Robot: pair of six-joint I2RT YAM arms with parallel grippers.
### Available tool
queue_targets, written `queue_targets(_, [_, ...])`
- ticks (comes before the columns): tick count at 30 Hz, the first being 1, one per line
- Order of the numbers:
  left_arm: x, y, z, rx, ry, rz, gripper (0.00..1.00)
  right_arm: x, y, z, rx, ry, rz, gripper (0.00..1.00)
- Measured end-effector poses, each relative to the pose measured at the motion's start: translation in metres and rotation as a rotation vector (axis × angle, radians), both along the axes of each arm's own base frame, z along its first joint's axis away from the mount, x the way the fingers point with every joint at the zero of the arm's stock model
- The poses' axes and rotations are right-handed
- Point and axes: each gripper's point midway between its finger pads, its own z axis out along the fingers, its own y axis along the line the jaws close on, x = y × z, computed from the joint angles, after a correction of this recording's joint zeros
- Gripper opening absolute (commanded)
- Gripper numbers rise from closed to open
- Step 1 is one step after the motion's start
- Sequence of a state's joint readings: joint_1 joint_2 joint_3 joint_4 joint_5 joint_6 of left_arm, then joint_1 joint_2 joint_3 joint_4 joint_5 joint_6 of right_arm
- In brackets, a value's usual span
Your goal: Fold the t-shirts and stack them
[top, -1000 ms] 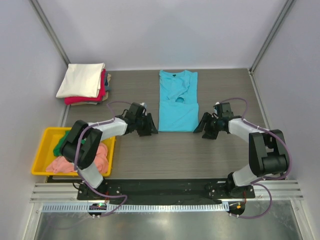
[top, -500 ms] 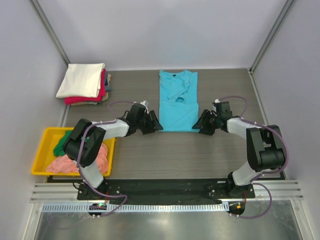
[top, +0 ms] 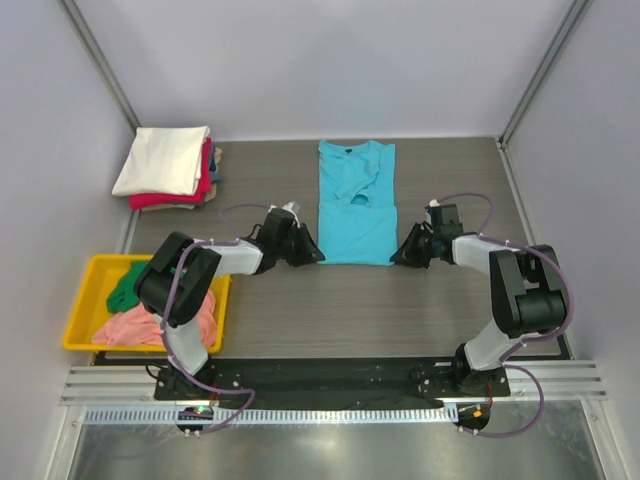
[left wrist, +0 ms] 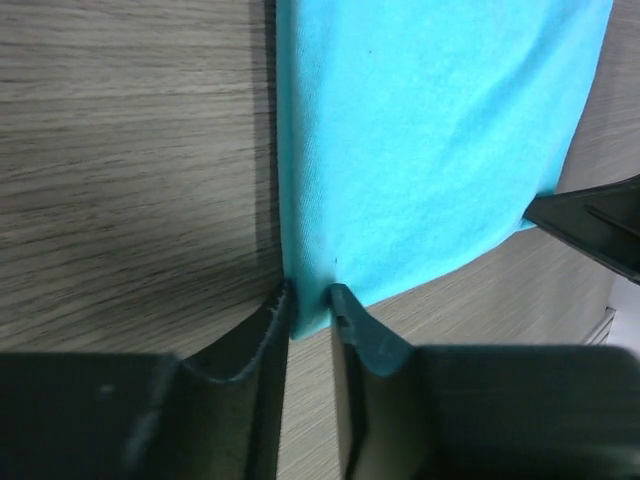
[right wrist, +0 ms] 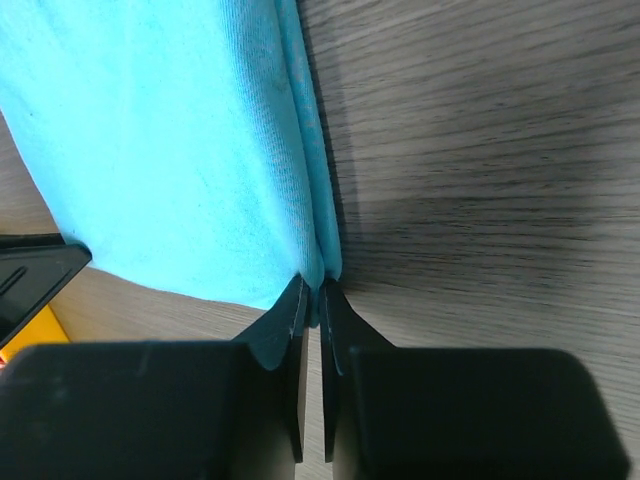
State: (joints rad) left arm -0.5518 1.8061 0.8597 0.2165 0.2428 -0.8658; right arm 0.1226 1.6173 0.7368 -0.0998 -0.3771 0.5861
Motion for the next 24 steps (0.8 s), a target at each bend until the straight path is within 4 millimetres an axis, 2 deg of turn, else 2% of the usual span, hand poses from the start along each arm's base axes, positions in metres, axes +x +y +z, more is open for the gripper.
queue_targets(4, [0.0,0.001,-0.004,0.007,0.003,0.011,0.0,0.0,0.0,0.0,-0.001,0.0,0.0,0.01])
queue_targets(9, [-0.003,0.003,-0.004,0.012,-0.001,0.012,0.0,-0.002,-0.001,0.001,-0.005,0.003,-0.003,0.01])
queue_targets(12, [-0.016,0.007,0.002,0.036,-0.003,0.004,0.0,-0.015,-0.004,0.006,-0.016,0.017,-0.007,0.01])
queue_targets(15, [-0.039,0.011,0.024,0.041,-0.031,-0.014,0.0,-0.034,-0.004,0.021,-0.019,0.016,-0.001,0.01])
queue_targets(21, [-0.091,0.012,0.087,0.007,-0.128,-0.065,0.0,-0.066,-0.006,0.082,-0.011,-0.091,0.011,0.01])
queue_targets(24, [-0.12,0.017,0.111,-0.006,-0.142,-0.08,0.0,-0.089,-0.007,0.104,-0.009,-0.117,0.019,0.01])
